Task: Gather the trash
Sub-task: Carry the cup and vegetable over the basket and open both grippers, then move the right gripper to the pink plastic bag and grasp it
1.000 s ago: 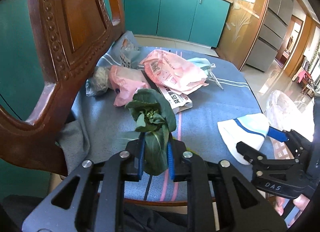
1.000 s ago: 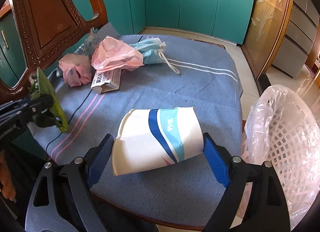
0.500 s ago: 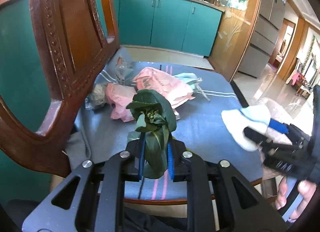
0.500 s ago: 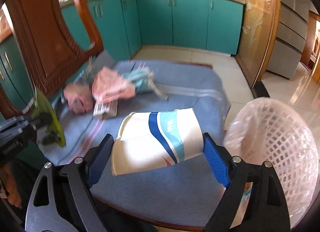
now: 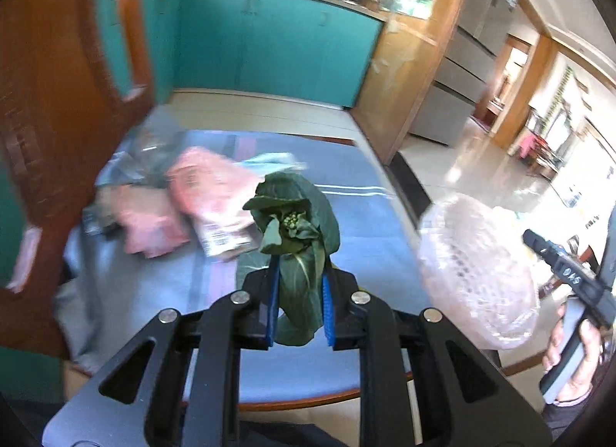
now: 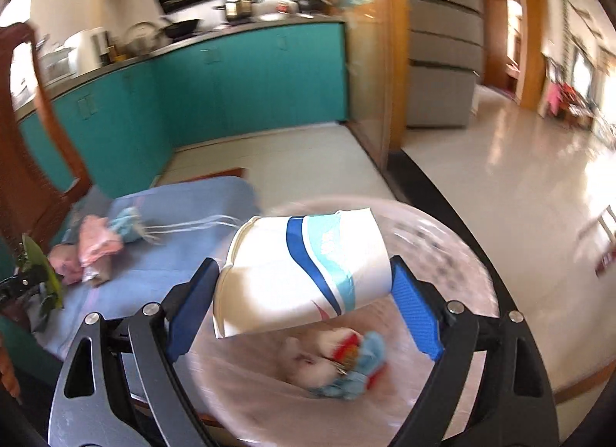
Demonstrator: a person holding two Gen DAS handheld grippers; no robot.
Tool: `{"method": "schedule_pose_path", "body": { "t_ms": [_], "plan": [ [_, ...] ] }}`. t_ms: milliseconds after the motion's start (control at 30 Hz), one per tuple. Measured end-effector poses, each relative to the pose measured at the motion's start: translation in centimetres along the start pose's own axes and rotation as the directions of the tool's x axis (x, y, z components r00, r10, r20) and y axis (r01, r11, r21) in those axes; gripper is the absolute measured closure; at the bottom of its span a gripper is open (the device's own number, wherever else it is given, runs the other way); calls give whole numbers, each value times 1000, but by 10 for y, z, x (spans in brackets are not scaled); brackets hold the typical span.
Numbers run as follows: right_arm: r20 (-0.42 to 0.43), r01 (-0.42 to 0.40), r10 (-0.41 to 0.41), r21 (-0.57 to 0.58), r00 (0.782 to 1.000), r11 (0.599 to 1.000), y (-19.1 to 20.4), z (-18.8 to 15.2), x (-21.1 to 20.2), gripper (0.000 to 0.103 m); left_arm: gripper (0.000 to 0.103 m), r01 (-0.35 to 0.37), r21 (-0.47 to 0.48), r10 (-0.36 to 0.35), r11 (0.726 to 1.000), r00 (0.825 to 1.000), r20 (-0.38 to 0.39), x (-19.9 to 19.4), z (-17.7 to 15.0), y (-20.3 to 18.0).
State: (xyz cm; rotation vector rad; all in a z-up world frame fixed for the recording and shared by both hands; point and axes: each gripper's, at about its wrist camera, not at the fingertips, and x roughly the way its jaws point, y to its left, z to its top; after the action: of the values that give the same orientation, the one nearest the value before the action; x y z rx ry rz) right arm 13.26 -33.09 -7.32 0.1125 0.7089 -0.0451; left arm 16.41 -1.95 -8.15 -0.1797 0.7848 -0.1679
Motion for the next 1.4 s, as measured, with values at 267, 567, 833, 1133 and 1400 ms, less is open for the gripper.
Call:
{"method": "schedule_pose_path", "body": {
  "t_ms": [267,567,833,1133,1400],
  "plan": [
    [-6,70,-70,53,998,996,-50,-12,-11,17,84,212,173,-197,962,975,-101,49,5,-125],
    [-19,71,-70,73,997,995,-64,-17,-11,17,39,302,247,-265,921,949,-170,77,-15,-181],
    [-41,76,-74,45,996,996,-43,-13,-1,13,22,172,191,-161,966,984,-73,52,-3,-134],
    [-90,-219,213,-65,973,973,65,-5,24,12,21,-225,156,230,962,973,-17,9,-50,-11],
    [-233,-569,520,-290,822,769,305,-1,70,30,21,-357,-3,356,934,933,-54,-19,-73,70]
  ]
}}
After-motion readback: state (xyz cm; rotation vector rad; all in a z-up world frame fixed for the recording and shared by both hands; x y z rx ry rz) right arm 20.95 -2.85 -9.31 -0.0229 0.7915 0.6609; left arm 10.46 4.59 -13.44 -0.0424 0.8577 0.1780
